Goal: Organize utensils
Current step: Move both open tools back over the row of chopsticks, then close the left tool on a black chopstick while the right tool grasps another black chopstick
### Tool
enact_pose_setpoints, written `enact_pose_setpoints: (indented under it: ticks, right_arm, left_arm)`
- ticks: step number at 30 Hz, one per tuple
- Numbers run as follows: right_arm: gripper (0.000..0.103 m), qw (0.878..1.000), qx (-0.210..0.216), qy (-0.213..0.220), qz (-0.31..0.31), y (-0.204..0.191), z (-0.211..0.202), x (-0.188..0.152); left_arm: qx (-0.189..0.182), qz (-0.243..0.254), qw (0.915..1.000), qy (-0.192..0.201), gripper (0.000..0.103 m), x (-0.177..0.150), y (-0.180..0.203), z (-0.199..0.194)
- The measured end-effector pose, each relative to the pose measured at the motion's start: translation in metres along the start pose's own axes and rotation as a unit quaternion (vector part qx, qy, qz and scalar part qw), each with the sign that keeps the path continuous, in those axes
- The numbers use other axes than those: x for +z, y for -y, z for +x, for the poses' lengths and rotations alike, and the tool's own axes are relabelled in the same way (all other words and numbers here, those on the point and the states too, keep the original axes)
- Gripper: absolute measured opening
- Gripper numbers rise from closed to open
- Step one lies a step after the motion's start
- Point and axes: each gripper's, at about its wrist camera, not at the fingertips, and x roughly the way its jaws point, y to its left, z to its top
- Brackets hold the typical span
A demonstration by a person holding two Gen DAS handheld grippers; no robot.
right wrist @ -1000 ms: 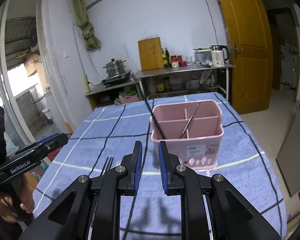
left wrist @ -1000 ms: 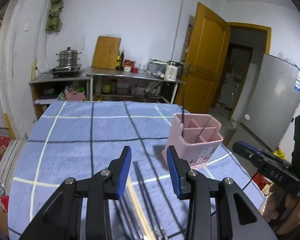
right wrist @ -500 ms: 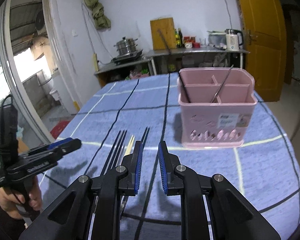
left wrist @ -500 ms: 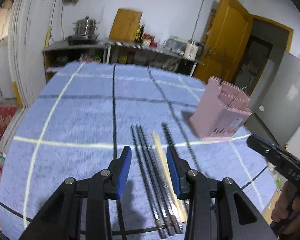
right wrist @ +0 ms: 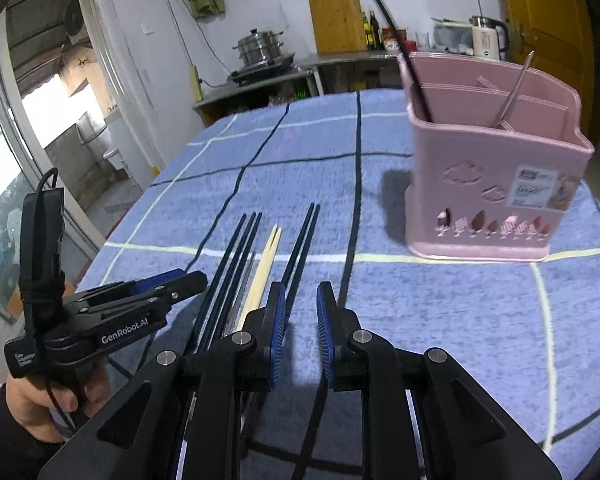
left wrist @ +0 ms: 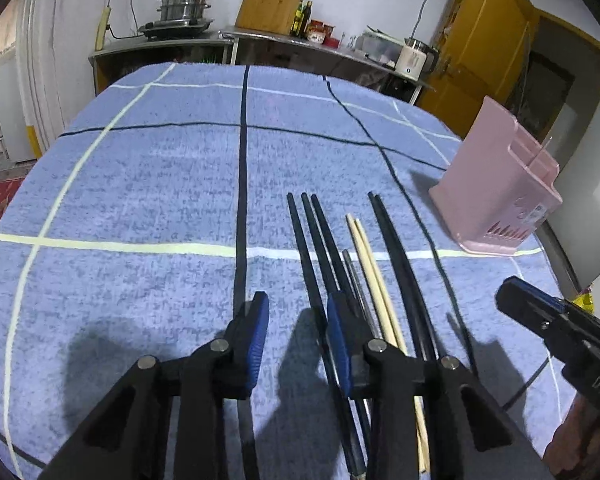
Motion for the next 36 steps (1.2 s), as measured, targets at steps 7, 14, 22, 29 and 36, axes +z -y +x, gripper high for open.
enact_pose_setpoints:
  ticks: [7, 14, 22, 29, 36]
  right_arm:
    - [0.017, 1.0, 0.003, -0.028, 0.004, -0.002, 0.033, 0.003]
    - [0.017, 0.999, -0.009, -0.048, 0.001, -0.007, 0.057, 0.003]
    - [0.017, 0.998, -0.029, -0.053, -0.011, -0.008, 0.057, 0.003]
    - [0.017, 0.997, -0.048, -0.058, -0.004, 0.001, 0.051, 0.005]
    - [0.017, 0.997, -0.046, -0.055, 0.014, 0.004, 0.062, 0.016]
  left_arm:
    - [0.013, 0.016, 0.9998, -0.002, 0.031, 0.002, 0.004, 0.007]
    - [0.024, 0.028, 0.9993, 0.0, 0.03, 0.003, 0.007, 0.009]
    - [0.038, 0.043, 0.9983, 0.001, 0.027, 0.005, 0.011, 0.011]
    - [0.031, 0.023, 0.9992, -0.004, 0.022, 0.004, -0.005, 0.006]
    - [0.007, -0.019, 0.9997, -0.015, 0.022, 0.012, -0.013, 0.01]
